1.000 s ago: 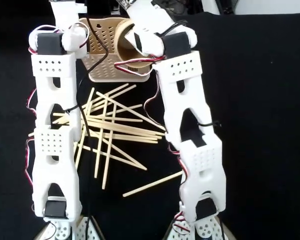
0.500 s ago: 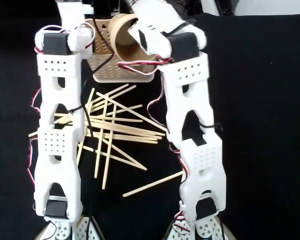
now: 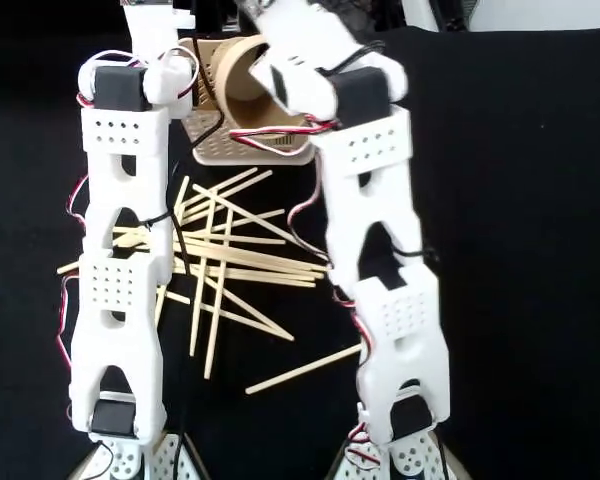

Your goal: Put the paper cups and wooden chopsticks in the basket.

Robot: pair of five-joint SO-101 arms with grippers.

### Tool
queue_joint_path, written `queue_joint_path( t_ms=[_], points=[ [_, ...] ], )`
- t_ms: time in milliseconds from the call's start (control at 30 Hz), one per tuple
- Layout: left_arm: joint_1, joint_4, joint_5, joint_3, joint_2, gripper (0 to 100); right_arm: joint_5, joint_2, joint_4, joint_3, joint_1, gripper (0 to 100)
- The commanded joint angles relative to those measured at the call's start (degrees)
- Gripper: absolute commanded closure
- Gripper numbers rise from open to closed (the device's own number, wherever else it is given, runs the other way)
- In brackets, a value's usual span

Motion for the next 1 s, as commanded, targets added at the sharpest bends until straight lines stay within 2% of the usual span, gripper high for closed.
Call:
queue_joint_path(
  t_ms=[0,333,467,533,800,967],
  points=[
    [1.80,1.23,0.70,1.36,0.00,97,-0.44,1.63,-3.08,-0.75,-1.32,98.4],
    [0.75,1.23,0.79,1.10,0.09,97,-0.44,4.00,-4.22,-2.07,-1.85,96.4],
    [-0.04,1.23,0.79,0.92,0.18,97,-0.44,4.00,-2.37,-2.15,-1.85,80.5],
    [-0.84,1.23,0.79,0.92,0.35,97,-0.44,3.91,-1.23,-2.33,-2.02,75.6],
    [-2.07,1.14,0.88,0.92,0.53,97,-0.44,1.01,3.87,-15.16,-3.78,76.9],
    [-1.71,1.14,0.88,1.36,0.62,97,-0.44,-2.15,5.10,-15.25,-3.96,76.9]
  ],
)
